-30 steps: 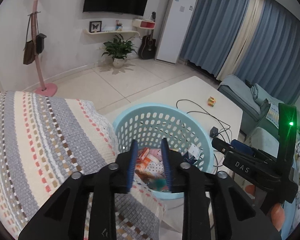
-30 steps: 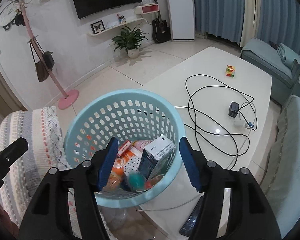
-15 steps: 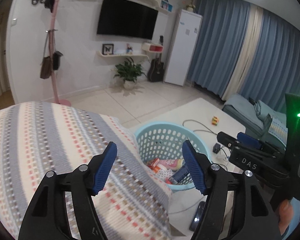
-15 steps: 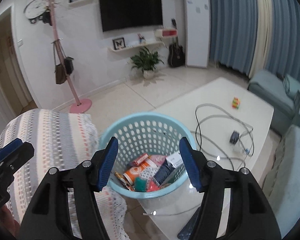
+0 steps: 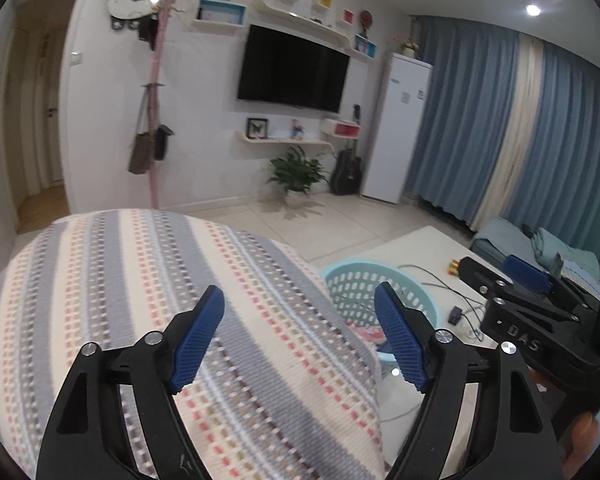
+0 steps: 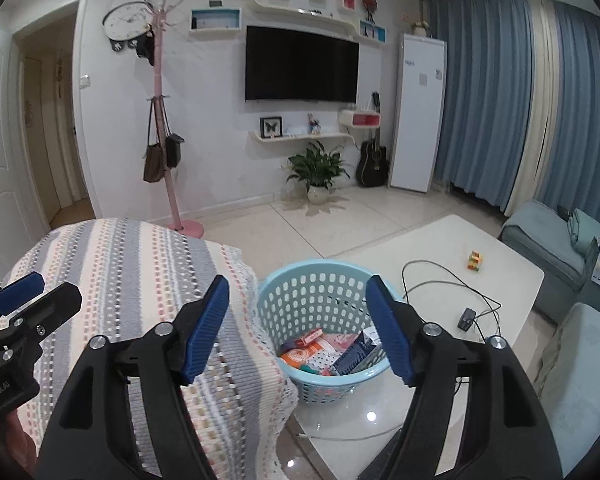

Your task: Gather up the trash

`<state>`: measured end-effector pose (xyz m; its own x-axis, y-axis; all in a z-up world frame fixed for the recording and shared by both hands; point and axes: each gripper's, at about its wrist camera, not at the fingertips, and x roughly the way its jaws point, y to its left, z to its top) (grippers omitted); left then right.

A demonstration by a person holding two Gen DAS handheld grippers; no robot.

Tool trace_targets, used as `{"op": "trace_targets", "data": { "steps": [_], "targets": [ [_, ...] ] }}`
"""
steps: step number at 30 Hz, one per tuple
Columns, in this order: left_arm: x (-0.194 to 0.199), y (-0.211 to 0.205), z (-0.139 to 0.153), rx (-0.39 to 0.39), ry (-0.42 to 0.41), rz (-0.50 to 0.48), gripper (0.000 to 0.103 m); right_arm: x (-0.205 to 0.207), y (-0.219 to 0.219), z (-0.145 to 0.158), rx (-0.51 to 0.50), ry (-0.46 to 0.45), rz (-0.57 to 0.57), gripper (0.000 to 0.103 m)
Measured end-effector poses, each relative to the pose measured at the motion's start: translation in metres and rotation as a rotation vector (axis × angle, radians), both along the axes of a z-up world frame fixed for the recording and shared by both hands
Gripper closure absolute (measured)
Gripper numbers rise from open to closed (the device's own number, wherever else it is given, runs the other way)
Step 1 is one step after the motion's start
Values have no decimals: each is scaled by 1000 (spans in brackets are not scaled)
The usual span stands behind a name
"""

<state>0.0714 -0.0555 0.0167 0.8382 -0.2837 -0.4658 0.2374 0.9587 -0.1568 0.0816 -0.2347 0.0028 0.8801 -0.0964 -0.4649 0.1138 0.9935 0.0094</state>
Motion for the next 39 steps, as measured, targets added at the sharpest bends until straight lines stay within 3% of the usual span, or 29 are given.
{"op": "trace_targets", "data": {
  "steps": [5, 9, 18, 39],
  "targets": [
    [-27, 8, 6, 60, -63, 65, 16, -17, 9, 4, -31, -42, -17, 27],
    [-47, 9, 6, 88, -88, 89, 15, -24, 13, 2, -17, -35, -4, 27],
    [-70, 10, 7, 84, -100, 96, 15, -47, 22, 3, -29, -62, -6, 23],
    [-79, 11, 2, 84, -102, 102, 15, -49, 18, -3, -14, -46, -30, 21]
  ]
}}
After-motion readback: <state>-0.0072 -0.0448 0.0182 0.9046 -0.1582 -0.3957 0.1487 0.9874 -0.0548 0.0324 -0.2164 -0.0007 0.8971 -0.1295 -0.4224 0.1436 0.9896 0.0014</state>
